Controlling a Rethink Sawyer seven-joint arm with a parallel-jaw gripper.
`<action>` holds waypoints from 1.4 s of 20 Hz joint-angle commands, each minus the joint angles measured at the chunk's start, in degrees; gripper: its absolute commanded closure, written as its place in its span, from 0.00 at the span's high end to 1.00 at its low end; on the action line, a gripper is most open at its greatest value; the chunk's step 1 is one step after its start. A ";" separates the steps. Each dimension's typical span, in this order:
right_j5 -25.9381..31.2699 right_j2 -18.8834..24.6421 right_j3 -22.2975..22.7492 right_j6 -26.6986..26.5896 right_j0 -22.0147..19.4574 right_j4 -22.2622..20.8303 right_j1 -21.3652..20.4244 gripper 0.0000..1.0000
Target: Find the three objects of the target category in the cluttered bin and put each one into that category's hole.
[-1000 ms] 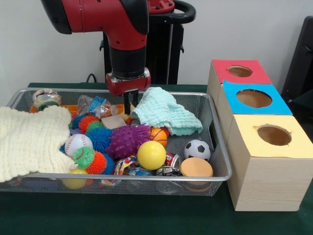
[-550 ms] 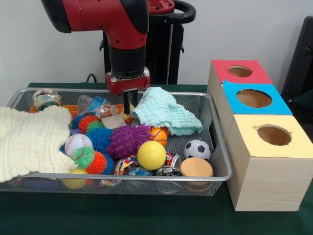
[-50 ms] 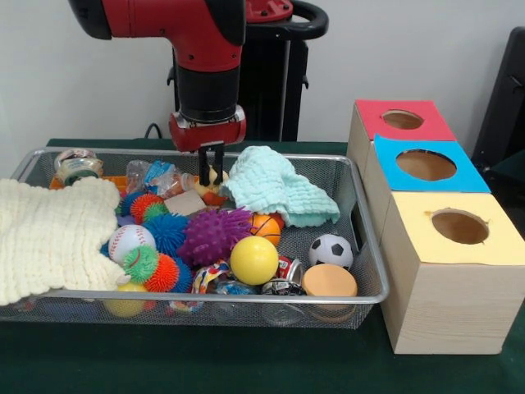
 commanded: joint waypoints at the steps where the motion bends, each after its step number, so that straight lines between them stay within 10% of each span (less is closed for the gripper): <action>1: 8.19 3.27 -0.85 -2.86 -0.50 3.16 -4.08 0.00; 28: 17.77 2.75 2.85 0.35 5.17 12.07 -14.03 0.00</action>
